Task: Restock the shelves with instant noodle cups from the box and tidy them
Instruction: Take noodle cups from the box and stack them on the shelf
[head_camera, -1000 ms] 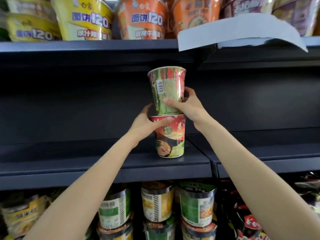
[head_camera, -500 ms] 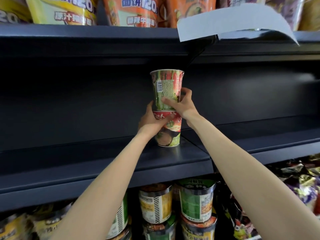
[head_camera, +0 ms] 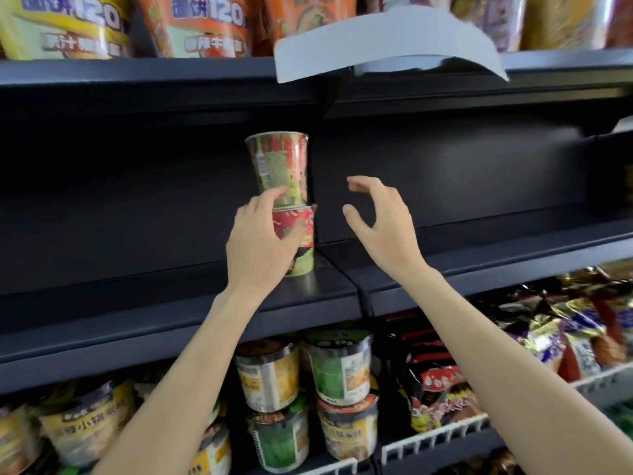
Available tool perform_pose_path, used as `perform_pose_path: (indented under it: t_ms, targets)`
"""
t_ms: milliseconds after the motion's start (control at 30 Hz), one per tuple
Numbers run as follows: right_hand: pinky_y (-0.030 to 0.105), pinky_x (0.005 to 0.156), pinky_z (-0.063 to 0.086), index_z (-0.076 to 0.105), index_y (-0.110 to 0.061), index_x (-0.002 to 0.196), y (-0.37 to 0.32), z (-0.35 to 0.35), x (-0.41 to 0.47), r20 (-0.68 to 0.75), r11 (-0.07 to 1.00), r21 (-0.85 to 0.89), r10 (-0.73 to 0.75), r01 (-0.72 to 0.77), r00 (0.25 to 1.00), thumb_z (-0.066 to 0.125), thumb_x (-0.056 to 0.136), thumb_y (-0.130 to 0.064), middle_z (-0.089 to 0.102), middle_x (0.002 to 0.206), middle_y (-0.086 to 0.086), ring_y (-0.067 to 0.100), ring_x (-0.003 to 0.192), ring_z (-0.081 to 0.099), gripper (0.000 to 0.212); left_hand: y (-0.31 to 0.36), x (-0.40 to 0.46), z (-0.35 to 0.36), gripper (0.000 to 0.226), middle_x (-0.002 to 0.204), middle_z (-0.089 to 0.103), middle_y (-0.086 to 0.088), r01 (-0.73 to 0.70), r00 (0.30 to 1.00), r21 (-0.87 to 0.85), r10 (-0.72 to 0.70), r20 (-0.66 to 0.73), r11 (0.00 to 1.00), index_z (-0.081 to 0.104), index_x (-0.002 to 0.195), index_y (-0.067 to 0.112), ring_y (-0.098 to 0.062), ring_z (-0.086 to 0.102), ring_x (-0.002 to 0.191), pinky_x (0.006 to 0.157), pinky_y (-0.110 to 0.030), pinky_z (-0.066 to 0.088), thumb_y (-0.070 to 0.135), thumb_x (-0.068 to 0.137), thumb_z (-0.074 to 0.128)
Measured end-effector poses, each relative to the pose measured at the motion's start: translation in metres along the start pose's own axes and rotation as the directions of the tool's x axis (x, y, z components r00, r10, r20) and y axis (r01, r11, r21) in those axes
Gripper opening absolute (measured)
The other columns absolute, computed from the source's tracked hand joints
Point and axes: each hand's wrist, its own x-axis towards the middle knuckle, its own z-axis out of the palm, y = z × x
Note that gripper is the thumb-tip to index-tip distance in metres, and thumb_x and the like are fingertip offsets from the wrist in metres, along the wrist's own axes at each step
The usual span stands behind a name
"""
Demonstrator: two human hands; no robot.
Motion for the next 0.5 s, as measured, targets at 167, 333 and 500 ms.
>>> perform_pose_path:
  t_ms: [167,333,500]
  targets:
    - [0.032,0.091,0.046,0.065,-0.004,0.109,0.03,-0.089,-0.083,-0.169,0.937,-0.227,-0.308,0.267,0.936,0.056,0.09,-0.009,0.065,0.108,0.007,0.023,0.104,0.057,0.021,0.084,-0.068,0.041,0.025,0.083,0.067,0.011,-0.301,0.925,-0.059,0.277,-0.26,0.952,0.064,0.108,0.016,-0.009,0.062,0.076,0.065,-0.026,0.048,0.029,0.092,0.051]
    - [0.033,0.079,0.047,0.064,-0.003,0.102,0.084,-0.192,-0.228,-0.051,0.932,-0.296,-0.236,0.211,0.971,0.057,0.088,-0.003,0.065,0.094,0.015,0.026,0.089,0.057,0.015,0.164,-0.195,0.121,0.025,0.074,0.067,0.005,-0.339,0.941,-0.298,0.326,-0.095,0.892,0.068,0.102,0.011,-0.008,0.06,0.064,0.059,-0.025,0.049,0.024,0.093,0.049]
    - [0.033,0.081,0.047,0.06,-0.008,0.111,0.139,-0.286,-0.403,0.275,0.898,-0.414,0.281,-0.15,0.92,0.058,0.087,-0.008,0.065,0.104,0.01,0.026,0.095,0.058,0.025,0.219,-0.341,0.206,0.031,0.097,0.066,0.013,-0.059,0.715,-0.234,0.205,0.668,0.97,0.059,0.117,0.027,-0.008,0.058,0.091,0.065,-0.029,0.051,0.038,0.09,0.051]
